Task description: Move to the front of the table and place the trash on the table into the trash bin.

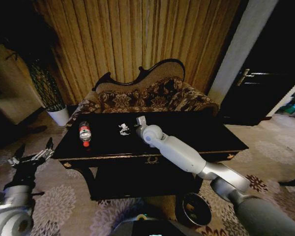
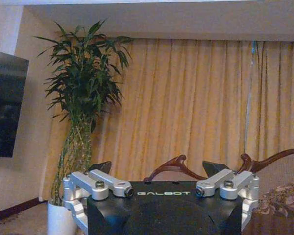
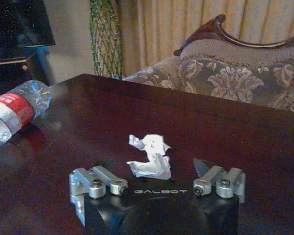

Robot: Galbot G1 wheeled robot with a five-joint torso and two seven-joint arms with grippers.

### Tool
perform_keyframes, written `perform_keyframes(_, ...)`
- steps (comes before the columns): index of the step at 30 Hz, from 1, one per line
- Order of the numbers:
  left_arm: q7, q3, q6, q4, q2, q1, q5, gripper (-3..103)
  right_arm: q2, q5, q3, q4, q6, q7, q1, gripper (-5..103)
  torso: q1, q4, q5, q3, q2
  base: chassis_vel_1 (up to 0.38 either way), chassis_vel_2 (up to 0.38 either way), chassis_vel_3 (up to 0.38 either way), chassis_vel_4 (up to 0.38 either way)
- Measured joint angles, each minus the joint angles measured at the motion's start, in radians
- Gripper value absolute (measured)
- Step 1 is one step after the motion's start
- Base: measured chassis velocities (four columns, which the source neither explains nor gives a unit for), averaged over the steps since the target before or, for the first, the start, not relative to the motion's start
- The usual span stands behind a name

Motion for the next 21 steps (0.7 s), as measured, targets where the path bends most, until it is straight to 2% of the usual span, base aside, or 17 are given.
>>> perform_keyframes(1,0.0,0.0,0.0,0.0,0.0,0.0,0.0,100,0.0,0.0,0.0,0.0,0.0,0.0,0.0,95,0.0,0.0,0.0,0.0,0.0,0.0,0.0,0.0,0.0)
perform_keyframes(3,0.0,0.003,0.0,0.002,-0.001,0.0,0.0,100,-0.01,-0.025,-0.005,0.0,0.003,-0.024,-0.005,84,0.0,-0.0001,0.0,0.0,0.0,0.0,0.0,0.0,0.0)
perform_keyframes(4,0.0,0.003,0.0,0.002,-0.001,0.0,0.0,100,-0.01,-0.025,-0.005,0.0,0.003,-0.024,-0.005,84,0.0,-0.0001,0.0,0.0,0.0,0.0,0.0,0.0,0.0)
perform_keyframes(8,0.002,0.014,-0.004,0.007,-0.004,-0.004,0.0,100,-0.022,-0.051,-0.01,-0.002,0.015,-0.03,-0.014,62,0.0,-0.0001,0.0001,0.0,0.0,0.0,0.0,0.0,0.0)
perform_keyframes(11,0.003,0.022,-0.005,0.009,-0.006,-0.005,0.0,100,-0.025,-0.055,-0.01,-0.002,0.018,-0.03,-0.017,57,0.0,-0.0001,0.0,0.0,0.0,0.0,0.0,0.0,0.0)
perform_keyframes(12,0.003,0.027,-0.006,0.009,-0.008,-0.006,0.001,100,-0.028,-0.057,-0.01,-0.002,0.02,-0.031,-0.018,46,0.0,-0.0001,0.0,0.0,0.0,0.0,0.0,0.0,0.0)
perform_keyframes(14,0.003,0.027,-0.006,0.009,-0.008,-0.006,0.001,100,-0.029,-0.058,-0.01,-0.002,0.02,-0.031,-0.019,46,0.0,-0.0001,0.0,0.0,0.0,0.0,0.0,0.0,0.0)
perform_keyframes(16,0.003,0.029,-0.006,0.009,-0.008,-0.008,0.001,100,-0.031,-0.06,-0.01,-0.003,0.021,-0.031,-0.02,36,0.0,-0.0001,0.0,0.0,0.0,0.0,0.0,0.0,0.0)
perform_keyframes(18,0.003,0.029,-0.007,0.01,-0.006,-0.009,0.001,100,-0.033,-0.06,-0.01,-0.003,0.021,-0.031,-0.02,36,0.0,-0.0001,0.0001,0.0,0.0,0.0,0.0,0.0,0.0)
perform_keyframes(19,0.003,0.027,-0.007,0.012,-0.003,-0.01,0.001,100,-0.034,-0.06,-0.01,-0.002,0.022,-0.031,-0.02,25,0.0,-0.0001,0.0001,0.0,0.0,0.0,0.0,0.0,0.0)
perform_keyframes(20,0.003,0.027,-0.008,0.013,-0.003,-0.01,0.001,100,-0.035,-0.06,-0.01,-0.002,0.022,-0.032,-0.019,19,0.0,-0.0001,0.0,0.0,0.0,0.0,0.0,0.0,0.0)
perform_keyframes(21,0.003,0.027,-0.008,0.013,-0.003,-0.01,0.001,100,-0.035,-0.06,-0.01,-0.002,0.022,-0.032,-0.019,19,0.0,-0.0001,0.0,0.0,0.0,0.0,0.0,0.0,0.0)
